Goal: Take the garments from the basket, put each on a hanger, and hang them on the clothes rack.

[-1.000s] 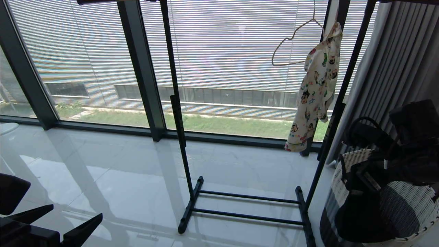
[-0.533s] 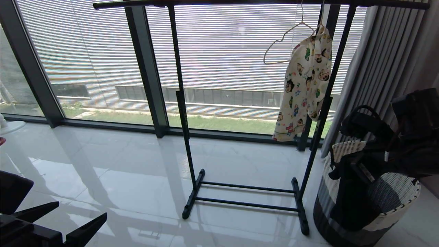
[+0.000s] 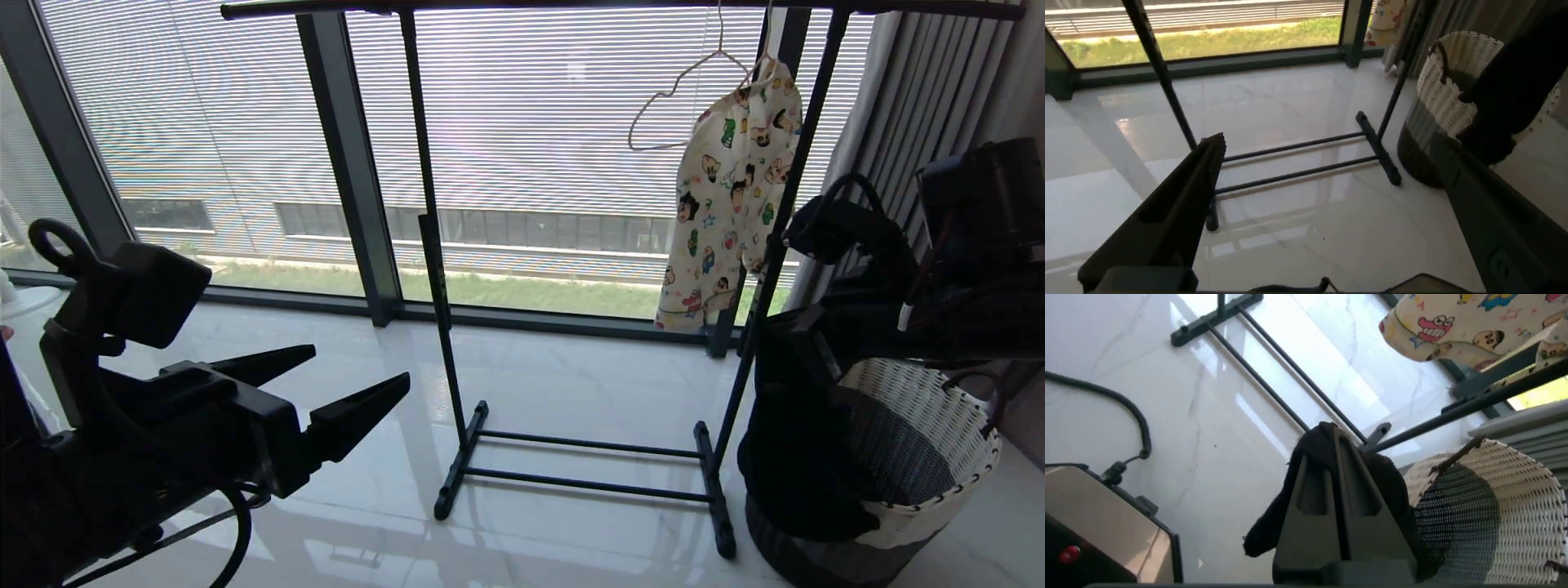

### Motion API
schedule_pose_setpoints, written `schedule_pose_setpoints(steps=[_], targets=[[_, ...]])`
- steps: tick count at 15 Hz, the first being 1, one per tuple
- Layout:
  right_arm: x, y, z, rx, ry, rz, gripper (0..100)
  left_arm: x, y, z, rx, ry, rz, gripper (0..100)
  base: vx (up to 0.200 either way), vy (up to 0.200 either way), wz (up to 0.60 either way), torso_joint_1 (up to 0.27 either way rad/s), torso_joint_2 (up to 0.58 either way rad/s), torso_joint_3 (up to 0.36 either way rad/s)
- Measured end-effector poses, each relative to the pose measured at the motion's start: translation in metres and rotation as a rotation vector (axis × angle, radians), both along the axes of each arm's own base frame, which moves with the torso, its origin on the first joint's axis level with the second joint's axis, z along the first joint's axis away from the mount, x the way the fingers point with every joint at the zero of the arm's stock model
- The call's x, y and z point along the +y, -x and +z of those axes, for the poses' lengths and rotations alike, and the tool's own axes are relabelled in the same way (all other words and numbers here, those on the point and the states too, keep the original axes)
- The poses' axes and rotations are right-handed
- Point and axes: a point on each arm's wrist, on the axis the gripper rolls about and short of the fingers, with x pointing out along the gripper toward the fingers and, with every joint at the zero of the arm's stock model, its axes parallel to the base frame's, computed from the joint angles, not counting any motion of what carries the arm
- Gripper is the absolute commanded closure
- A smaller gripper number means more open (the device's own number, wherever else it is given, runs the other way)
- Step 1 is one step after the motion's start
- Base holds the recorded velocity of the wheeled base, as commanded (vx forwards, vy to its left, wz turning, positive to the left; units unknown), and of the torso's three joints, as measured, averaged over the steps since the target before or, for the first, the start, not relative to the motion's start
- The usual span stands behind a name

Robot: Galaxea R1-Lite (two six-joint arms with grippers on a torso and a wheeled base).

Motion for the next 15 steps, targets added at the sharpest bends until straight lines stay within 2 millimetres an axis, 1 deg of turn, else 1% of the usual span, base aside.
schedule_pose_setpoints(steps=[3,5,7,10,12,15], targets=[[0.013,0.004,0.011,-0.02,-0.041,0.046,100,-0.049,-0.011,0.002,0.071,0.043,-0.187,0,0.0,0.0,0.0,0.0,0.0,0.0],[0.021,0.009,0.013,-0.013,-0.071,0.065,100,-0.08,-0.017,-0.003,0.145,0.074,-0.273,0,0.0,0.0,0.0,0.0,0.0,0.0],[0.029,0.015,0.015,-0.001,-0.102,0.096,100,-0.105,-0.029,-0.009,0.202,0.089,-0.303,0,0.0,0.0,0.0,0.0,0.0,0.0],[0.044,0.027,0.015,0.026,-0.147,0.153,100,-0.146,-0.052,-0.02,0.288,0.15,-0.304,0,0.0,0.0,0.0,0.0,0.0,0.0],[0.05,0.033,0.015,0.036,-0.157,0.188,100,-0.17,-0.069,-0.035,0.301,0.165,-0.309,0,0.0,0.0,0.0,0.0,0.0,0.0],[0.05,0.041,0.018,0.041,-0.171,0.225,100,-0.197,-0.089,-0.063,0.321,0.153,-0.305,0,0.0,0.0,0.0,0.0,0.0,0.0]])
